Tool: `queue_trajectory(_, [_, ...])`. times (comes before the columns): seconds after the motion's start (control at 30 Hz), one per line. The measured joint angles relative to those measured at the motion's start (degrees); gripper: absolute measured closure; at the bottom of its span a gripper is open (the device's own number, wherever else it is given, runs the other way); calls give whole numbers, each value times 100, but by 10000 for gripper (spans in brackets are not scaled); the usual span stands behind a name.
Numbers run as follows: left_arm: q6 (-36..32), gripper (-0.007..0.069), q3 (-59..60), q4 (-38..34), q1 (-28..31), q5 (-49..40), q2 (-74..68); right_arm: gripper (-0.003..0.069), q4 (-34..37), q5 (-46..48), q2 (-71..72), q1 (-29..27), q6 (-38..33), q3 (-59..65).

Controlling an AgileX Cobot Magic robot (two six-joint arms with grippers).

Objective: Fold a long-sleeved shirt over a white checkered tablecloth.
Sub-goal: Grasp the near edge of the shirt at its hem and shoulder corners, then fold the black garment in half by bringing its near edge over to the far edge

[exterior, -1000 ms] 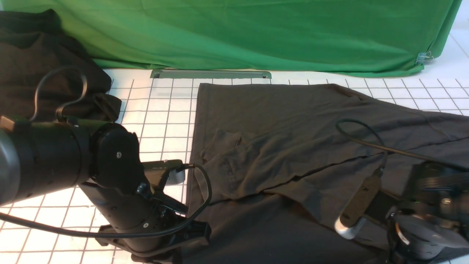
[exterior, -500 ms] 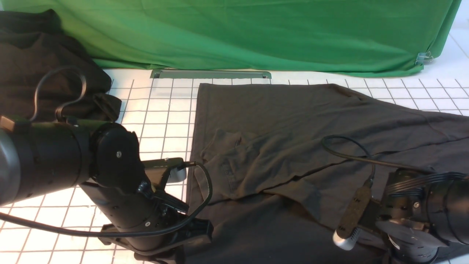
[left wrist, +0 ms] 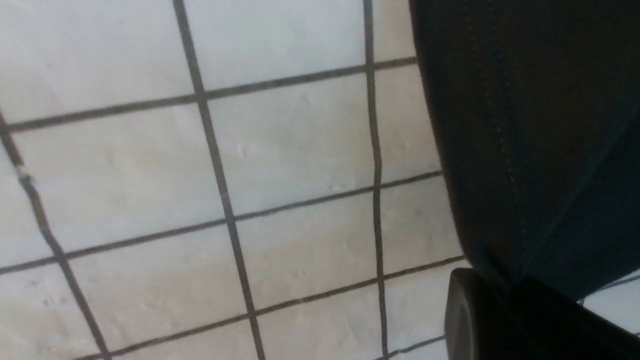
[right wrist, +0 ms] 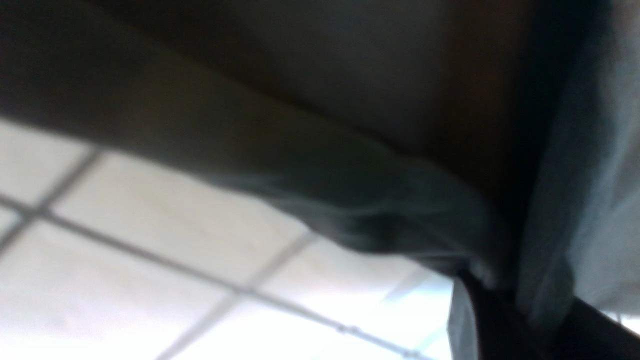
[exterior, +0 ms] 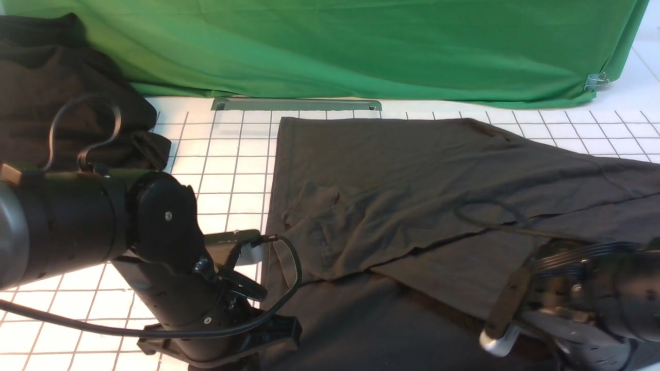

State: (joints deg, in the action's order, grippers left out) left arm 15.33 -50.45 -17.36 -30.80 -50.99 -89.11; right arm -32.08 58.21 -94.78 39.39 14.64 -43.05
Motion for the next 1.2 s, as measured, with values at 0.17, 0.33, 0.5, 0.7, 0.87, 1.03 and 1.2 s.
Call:
queue_trajectory(0.17, [-20,607,0,-43,-221,-362,366,626,250,259,932,0,159,520])
queue_trajectory(0.33, [117,607,0,-146,-886,-575,623,627,671,378,1704,0,174,1202])
queue_trajectory(0.5, [395,607,4,-140,-1420,-630,630,627,815,681,2419,0,151,1170])
queue_trajectory(0.7, [397,607,-173,-154,-1009,-652,630,630,699,1019,2854,0,-41,757])
queue_trajectory(0.87, [15,607,-538,-328,-64,-212,630,630,439,427,2685,-221,-65,153])
queue_trajectory(1.03, [-612,607,-708,-939,719,417,418,630,401,-230,2232,-910,-251,-422])
queue_trajectory(1.2, [-1476,607,-1248,-1844,1352,447,-264,630,751,-999,1421,-1968,-921,-1357])
